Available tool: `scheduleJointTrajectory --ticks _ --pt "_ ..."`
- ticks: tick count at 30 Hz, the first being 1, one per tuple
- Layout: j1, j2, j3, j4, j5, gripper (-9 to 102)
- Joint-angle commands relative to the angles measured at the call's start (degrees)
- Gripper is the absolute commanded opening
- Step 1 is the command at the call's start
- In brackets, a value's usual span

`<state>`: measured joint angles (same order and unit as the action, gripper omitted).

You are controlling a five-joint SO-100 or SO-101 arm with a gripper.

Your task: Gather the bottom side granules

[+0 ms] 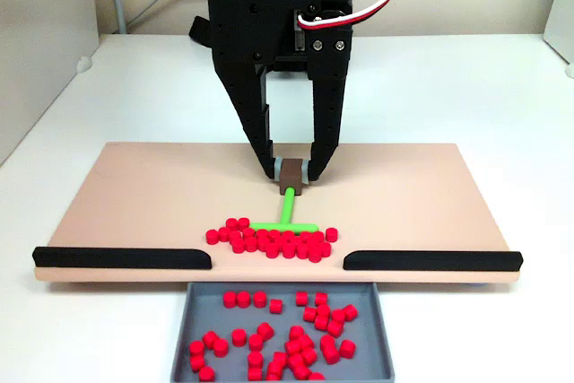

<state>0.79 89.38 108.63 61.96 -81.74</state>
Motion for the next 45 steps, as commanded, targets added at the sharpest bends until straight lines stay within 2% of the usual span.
scheduleJointTrajectory --ticks 1,7,19,32,45 --pt "-1.1 3.3 -0.9 1.0 1.5 0" --pt "-1.9 9.6 -0.9 4.6 1.6 0" --pt "0.3 18.8 0.4 18.2 -2.4 0" --pt "2.7 24.3 5.5 18.5 -4.7 0" --pt "2.5 22.0 4.7 17.8 -4.7 0"
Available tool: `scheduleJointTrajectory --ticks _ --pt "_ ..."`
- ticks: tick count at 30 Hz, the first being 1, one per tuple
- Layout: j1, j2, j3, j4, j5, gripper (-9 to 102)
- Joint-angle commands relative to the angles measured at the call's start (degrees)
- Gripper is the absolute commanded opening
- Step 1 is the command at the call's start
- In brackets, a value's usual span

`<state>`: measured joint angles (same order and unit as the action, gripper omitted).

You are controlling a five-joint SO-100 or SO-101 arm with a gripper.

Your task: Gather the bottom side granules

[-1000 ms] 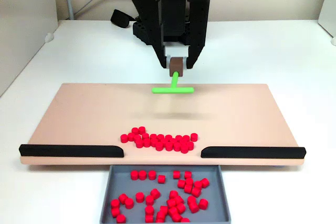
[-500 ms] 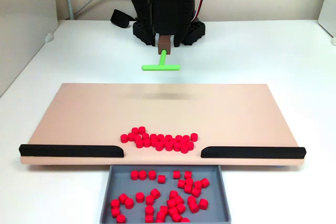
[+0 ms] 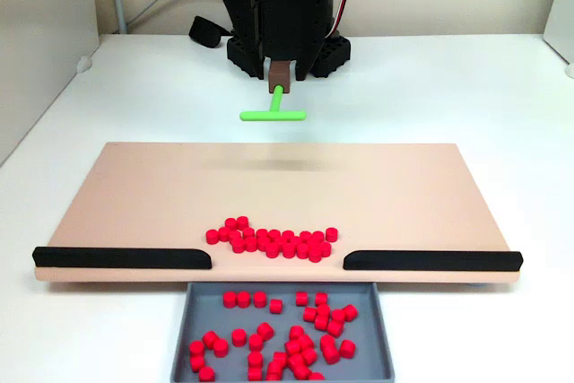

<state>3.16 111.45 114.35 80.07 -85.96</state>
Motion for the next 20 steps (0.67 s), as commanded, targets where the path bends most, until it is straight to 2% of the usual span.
scheduleJointTrajectory --ticks 1,20 --pt "0.1 -0.2 -1.1 -0.3 -1.3 0" --pt "0.2 -0.8 -1.1 -0.3 -1.9 0"
